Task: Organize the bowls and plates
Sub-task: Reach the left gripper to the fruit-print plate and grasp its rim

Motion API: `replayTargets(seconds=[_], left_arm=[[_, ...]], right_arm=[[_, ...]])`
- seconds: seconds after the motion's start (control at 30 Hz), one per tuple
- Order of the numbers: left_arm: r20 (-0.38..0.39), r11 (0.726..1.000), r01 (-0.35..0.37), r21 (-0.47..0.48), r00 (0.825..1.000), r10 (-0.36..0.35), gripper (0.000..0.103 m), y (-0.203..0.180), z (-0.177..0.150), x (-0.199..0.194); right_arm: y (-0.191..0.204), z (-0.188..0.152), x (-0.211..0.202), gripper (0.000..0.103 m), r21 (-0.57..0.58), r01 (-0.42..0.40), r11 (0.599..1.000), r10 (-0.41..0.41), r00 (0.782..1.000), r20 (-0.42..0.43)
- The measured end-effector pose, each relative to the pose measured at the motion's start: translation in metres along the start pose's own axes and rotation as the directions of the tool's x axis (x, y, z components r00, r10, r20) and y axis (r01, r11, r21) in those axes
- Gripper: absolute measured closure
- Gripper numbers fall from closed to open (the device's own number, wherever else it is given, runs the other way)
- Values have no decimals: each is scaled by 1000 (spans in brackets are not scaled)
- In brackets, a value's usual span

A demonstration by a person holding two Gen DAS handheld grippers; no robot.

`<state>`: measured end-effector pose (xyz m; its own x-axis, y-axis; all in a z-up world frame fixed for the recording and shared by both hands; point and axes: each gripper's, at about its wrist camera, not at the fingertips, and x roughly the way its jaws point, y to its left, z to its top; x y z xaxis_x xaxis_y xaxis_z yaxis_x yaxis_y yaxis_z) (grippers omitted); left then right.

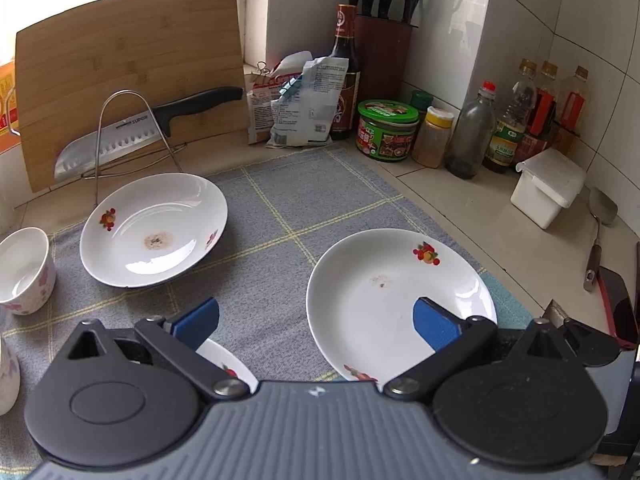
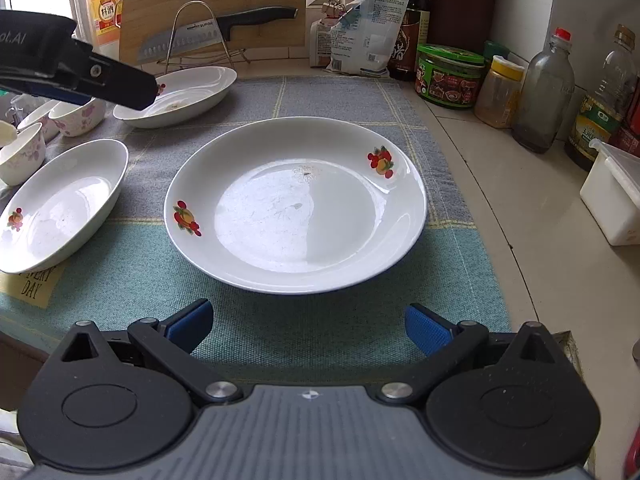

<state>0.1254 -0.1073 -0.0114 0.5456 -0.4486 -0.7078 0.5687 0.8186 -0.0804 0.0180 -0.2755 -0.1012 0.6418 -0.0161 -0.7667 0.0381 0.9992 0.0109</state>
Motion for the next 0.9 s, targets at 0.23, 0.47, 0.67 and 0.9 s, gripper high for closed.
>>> replayTargets(seconds=[0.23, 0.47, 0.67, 0.9], left_arm=[[-47, 999, 37, 33, 998, -36, 1, 1, 12, 25], [-86, 992, 69, 110, 994, -60, 1, -5, 22, 49], [-141, 973, 144, 179, 983, -119, 1, -11, 34, 74], [-245, 935, 238, 262, 954, -174, 1, -21, 41, 111]], right_arm=[[-1, 3, 14, 0, 2, -7, 1000, 7, 1000, -10], [3, 7, 22, 0, -44, -1, 999, 1, 1000, 4], [-1, -4, 18, 0, -60, -19, 998, 23, 997, 71], [-2, -6, 19, 0, -68, -19, 998, 27, 993, 117]])
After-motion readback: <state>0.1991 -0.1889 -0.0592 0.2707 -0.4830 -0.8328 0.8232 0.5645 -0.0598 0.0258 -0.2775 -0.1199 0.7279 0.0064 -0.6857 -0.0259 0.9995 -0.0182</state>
